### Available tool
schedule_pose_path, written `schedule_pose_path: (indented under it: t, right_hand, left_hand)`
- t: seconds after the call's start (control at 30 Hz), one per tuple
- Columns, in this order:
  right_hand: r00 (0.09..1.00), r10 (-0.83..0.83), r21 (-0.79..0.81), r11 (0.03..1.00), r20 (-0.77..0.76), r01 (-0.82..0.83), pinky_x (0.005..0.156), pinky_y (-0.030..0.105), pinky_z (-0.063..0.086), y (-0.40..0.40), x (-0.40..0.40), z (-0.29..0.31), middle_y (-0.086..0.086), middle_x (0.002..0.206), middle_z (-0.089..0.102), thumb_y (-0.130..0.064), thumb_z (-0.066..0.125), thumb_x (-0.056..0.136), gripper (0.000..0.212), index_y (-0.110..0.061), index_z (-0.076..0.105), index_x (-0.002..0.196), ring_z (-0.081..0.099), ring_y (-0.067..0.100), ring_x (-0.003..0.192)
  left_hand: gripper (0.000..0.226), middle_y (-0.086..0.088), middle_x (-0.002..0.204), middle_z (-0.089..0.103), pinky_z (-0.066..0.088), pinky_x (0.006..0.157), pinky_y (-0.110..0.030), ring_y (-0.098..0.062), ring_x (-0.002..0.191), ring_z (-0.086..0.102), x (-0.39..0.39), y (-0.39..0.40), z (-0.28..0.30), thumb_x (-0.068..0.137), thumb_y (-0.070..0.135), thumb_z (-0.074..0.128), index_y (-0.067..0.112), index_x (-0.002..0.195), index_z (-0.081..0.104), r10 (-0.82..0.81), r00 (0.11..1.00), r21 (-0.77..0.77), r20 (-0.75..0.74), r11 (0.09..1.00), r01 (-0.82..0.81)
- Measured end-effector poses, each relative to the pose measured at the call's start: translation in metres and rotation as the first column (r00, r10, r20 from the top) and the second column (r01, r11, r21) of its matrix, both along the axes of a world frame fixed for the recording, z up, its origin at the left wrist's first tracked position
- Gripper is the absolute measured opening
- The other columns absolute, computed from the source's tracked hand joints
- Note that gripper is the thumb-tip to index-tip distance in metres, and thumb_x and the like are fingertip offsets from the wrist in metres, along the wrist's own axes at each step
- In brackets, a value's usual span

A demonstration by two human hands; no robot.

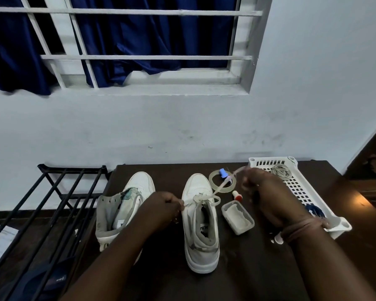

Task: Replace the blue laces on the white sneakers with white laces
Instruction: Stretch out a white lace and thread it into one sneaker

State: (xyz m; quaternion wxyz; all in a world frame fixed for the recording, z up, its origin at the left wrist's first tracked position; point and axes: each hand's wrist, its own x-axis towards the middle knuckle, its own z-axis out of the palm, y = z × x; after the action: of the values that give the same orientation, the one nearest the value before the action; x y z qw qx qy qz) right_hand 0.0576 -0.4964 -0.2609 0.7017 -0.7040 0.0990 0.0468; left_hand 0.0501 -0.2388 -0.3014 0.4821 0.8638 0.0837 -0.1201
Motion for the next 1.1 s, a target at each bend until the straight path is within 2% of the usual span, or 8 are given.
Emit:
schedule_pose_path:
  t: [0.13, 0.27, 0.37, 0.43, 0.5, 0.63, 0.83, 1.1]
  right_hand:
    - [0.984, -0.139, 0.579, 0.796, -0.111, 0.177, 0.065, 0.032, 0.036, -0.012, 0.002, 0.009, 0.006, 0.082, 0.064, -0.028, 0.049, 0.093, 0.037, -0.02, 0.037, 0.059, 0.055, 0.019, 0.07]
    - [0.958, -0.181, 0.728, 0.622, -0.224, 0.288, 0.079, 0.036, 0.044, -0.012, 0.005, 0.002, 0.0, 0.059, 0.048, -0.029, 0.049, 0.094, 0.043, -0.021, 0.033, 0.055, 0.052, 0.017, 0.059]
    - [0.904, -0.36, 0.392, 0.816, -0.231, 0.425, 0.055, 0.027, 0.035, -0.014, 0.006, -0.006, -0.001, 0.053, 0.036, -0.029, 0.052, 0.096, 0.039, -0.019, 0.043, 0.06, 0.031, 0.014, 0.045]
    - [0.947, -0.319, -0.197, 0.932, -0.049, 0.304, 0.05, 0.026, 0.037, -0.014, 0.004, -0.015, 0.003, 0.055, 0.049, -0.034, 0.058, 0.094, 0.037, -0.014, 0.054, 0.064, 0.042, 0.017, 0.045]
    - [0.993, -0.119, -0.432, 0.897, -0.022, 0.098, 0.052, 0.028, 0.042, -0.006, 0.0, -0.024, 0.004, 0.052, 0.059, -0.037, 0.068, 0.09, 0.041, -0.005, 0.062, 0.065, 0.051, 0.018, 0.046]
    - [0.989, 0.133, -0.713, 0.687, -0.071, -0.144, 0.057, 0.027, 0.045, 0.02, -0.003, -0.039, -0.002, 0.055, 0.062, -0.053, 0.074, 0.08, 0.049, -0.009, 0.062, 0.064, 0.057, 0.011, 0.052]
    - [0.989, 0.15, -0.751, 0.652, -0.009, -0.105, 0.077, 0.033, 0.05, 0.04, -0.004, -0.033, -0.001, 0.085, 0.067, -0.046, 0.062, 0.092, 0.03, -0.015, 0.063, 0.091, 0.064, 0.016, 0.08]
    - [0.97, 0.213, -0.628, 0.741, -0.117, -0.238, 0.059, 0.025, 0.045, 0.042, -0.002, -0.035, -0.005, 0.05, 0.061, -0.041, 0.077, 0.083, 0.037, -0.011, 0.066, 0.063, 0.053, 0.005, 0.047]
  left_hand:
    - [0.028, 0.004, 0.067, 0.054, 0.043, 0.062, -0.03, -0.013, 0.059, 0.048, 0.01, 0.002, 0.002, 0.095, 0.02, 0.049, 0.02, 0.068, 0.055, 0.033, 0.999, -0.01, 0.002, 0.999, -0.033]
    - [0.019, -0.011, 0.076, 0.056, 0.032, 0.056, -0.028, -0.023, 0.066, 0.042, 0.006, 0.002, 0.001, 0.077, 0.032, 0.05, 0.025, 0.059, 0.048, 0.261, 0.949, -0.511, -0.178, 0.799, -0.315]
    - [0.029, -0.013, 0.081, 0.072, 0.038, 0.057, -0.031, -0.024, 0.062, 0.054, 0.011, 0.004, -0.001, 0.09, 0.027, 0.045, 0.017, 0.063, 0.046, 0.368, 0.896, -0.608, -0.248, 0.661, -0.439]
    - [0.034, -0.013, 0.08, 0.073, 0.052, 0.064, -0.04, -0.027, 0.062, 0.061, 0.012, 0.004, -0.004, 0.097, 0.027, 0.046, 0.01, 0.069, 0.057, 0.411, 0.895, -0.413, -0.176, 0.794, -0.446]
    - [0.037, -0.01, 0.078, 0.071, 0.056, 0.075, -0.043, -0.027, 0.069, 0.064, 0.009, 0.003, -0.009, 0.097, 0.034, 0.052, 0.012, 0.07, 0.061, 0.24, 0.97, 0.084, -0.037, 0.968, -0.237]
    - [0.03, 0.002, 0.084, 0.067, 0.051, 0.078, -0.035, -0.021, 0.086, 0.065, -0.007, -0.008, -0.024, 0.086, 0.051, 0.057, 0.021, 0.081, 0.06, -0.004, 0.99, 0.502, 0.143, 0.862, -0.069]
    - [0.043, 0.011, 0.134, 0.062, 0.041, 0.109, -0.031, -0.009, 0.13, 0.052, 0.001, -0.018, -0.029, 0.096, 0.021, 0.047, 0.029, 0.135, 0.061, -0.203, 0.901, 0.251, 0.383, 0.962, 0.11]
    - [0.016, 0.01, 0.082, 0.062, 0.041, 0.068, -0.027, -0.002, 0.075, 0.056, 0.002, -0.031, -0.028, 0.099, 0.032, 0.056, 0.028, 0.083, 0.057, -0.114, 0.95, 0.138, 0.291, 0.987, 0.076]
